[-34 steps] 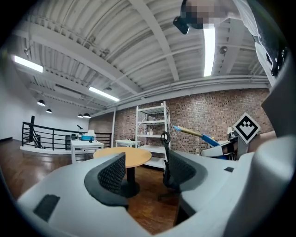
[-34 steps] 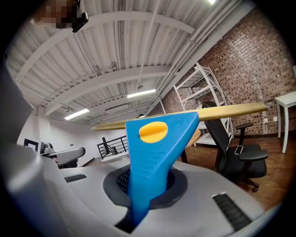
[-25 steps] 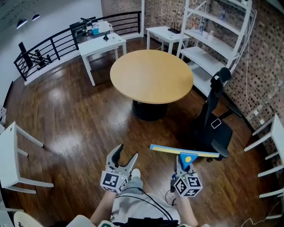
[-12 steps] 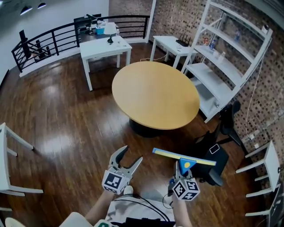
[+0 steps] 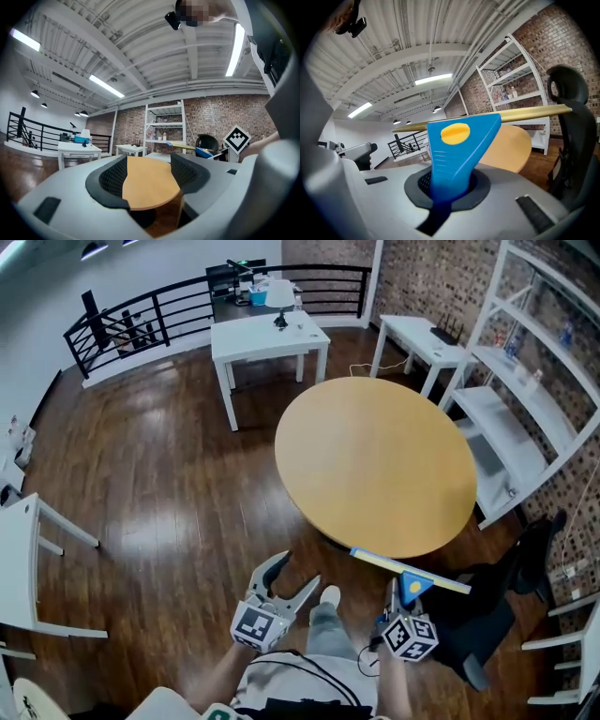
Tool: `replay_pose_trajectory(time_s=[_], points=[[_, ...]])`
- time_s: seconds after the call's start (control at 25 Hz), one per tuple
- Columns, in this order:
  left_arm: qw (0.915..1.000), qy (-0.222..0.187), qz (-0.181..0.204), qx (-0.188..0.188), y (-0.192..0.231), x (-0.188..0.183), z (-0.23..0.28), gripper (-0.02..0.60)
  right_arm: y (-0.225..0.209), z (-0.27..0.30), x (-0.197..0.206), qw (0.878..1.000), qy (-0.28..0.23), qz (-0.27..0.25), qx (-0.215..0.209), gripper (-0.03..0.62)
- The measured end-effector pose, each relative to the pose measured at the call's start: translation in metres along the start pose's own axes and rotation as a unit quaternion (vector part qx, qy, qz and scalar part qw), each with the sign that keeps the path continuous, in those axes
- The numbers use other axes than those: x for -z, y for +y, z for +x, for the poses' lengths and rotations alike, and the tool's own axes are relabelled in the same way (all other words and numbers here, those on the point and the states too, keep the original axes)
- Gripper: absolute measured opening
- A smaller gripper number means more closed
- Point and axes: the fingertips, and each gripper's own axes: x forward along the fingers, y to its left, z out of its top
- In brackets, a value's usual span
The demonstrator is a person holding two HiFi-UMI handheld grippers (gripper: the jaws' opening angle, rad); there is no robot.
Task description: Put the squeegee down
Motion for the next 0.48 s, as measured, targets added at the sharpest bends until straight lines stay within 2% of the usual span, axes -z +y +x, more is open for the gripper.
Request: replay_pose_trajectory(time_s=[0.12,0.28,0.48], points=[[0.9995,-0.011,0.018,-0.022,0.042,-0.003,0.062,0.281,-0.032,0.068,-0.023,1.000,0.000,-0.015,-0.006,0.028],[0.9995,-0.018,0.019,-0.019,0.066,-0.035,0.147,0.279,-0.079,0.142,-0.042,1.000,0.025,-0.014,-0.003,0.028],[0.9994,-0.015,0.022,-0.021,0.091,-0.023,0.228,0.279,-0.128,0.250,-0.045,0.996,0.090,-0.006,-0.007,0.028]])
